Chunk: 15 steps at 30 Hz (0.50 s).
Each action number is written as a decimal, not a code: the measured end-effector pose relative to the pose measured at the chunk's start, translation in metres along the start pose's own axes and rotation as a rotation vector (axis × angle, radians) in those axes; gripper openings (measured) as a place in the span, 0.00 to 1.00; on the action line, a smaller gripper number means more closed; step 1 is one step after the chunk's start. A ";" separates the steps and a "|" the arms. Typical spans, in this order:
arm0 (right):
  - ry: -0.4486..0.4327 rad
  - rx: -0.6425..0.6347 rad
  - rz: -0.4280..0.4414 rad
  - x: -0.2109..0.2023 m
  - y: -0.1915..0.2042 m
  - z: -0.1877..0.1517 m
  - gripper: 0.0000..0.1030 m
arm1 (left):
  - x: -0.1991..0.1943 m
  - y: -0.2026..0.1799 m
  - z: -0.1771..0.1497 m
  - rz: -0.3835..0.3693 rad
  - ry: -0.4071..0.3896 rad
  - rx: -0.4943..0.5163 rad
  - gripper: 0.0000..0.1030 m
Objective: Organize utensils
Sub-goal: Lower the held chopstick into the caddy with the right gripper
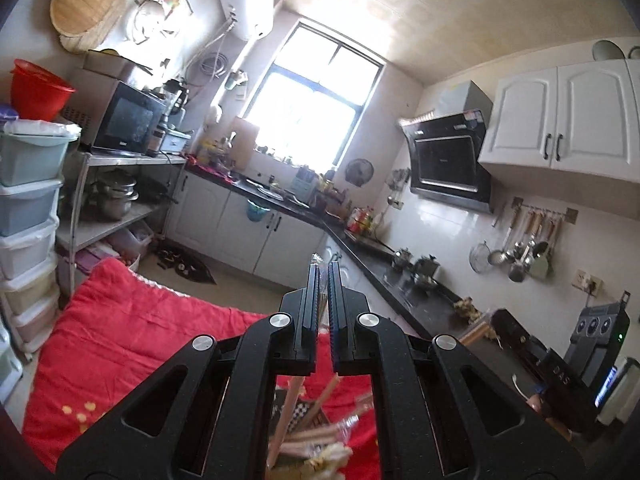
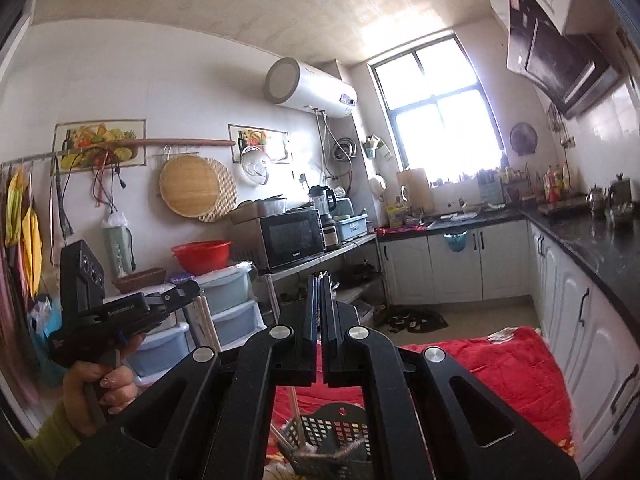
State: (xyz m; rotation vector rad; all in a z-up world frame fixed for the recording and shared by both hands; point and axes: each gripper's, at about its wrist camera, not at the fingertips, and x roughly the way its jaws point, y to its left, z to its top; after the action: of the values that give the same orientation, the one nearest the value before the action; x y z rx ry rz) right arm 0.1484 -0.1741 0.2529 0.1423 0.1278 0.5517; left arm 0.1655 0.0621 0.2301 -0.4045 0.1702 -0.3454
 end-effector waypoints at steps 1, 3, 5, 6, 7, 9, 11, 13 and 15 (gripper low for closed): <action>0.001 0.004 0.003 0.005 -0.001 0.001 0.01 | 0.006 0.001 0.002 0.011 -0.005 0.001 0.02; 0.010 0.014 0.010 0.015 -0.005 -0.001 0.01 | 0.016 0.003 0.002 0.016 -0.007 -0.004 0.02; 0.024 0.024 0.019 0.025 -0.008 -0.005 0.01 | 0.027 0.004 -0.001 0.023 -0.006 0.001 0.02; 0.035 0.024 0.026 0.030 -0.009 -0.008 0.01 | 0.031 0.006 -0.003 0.027 -0.007 0.005 0.02; 0.049 0.024 0.030 0.036 -0.009 -0.012 0.01 | 0.036 0.007 -0.006 0.036 -0.006 0.011 0.02; 0.080 0.028 0.020 0.046 -0.012 -0.021 0.02 | 0.045 0.011 -0.012 0.036 0.003 0.011 0.02; 0.115 0.036 0.008 0.057 -0.014 -0.032 0.02 | 0.056 0.017 -0.023 0.049 0.024 0.012 0.02; 0.148 0.045 -0.002 0.067 -0.016 -0.045 0.02 | 0.063 0.023 -0.034 0.048 0.042 0.008 0.02; 0.169 0.051 -0.012 0.072 -0.018 -0.055 0.02 | 0.068 0.029 -0.046 0.049 0.063 0.003 0.02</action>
State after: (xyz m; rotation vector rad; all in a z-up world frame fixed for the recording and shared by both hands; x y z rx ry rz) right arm 0.2097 -0.1452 0.1901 0.1442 0.3075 0.5485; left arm 0.2269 0.0460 0.1706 -0.3866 0.2404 -0.3102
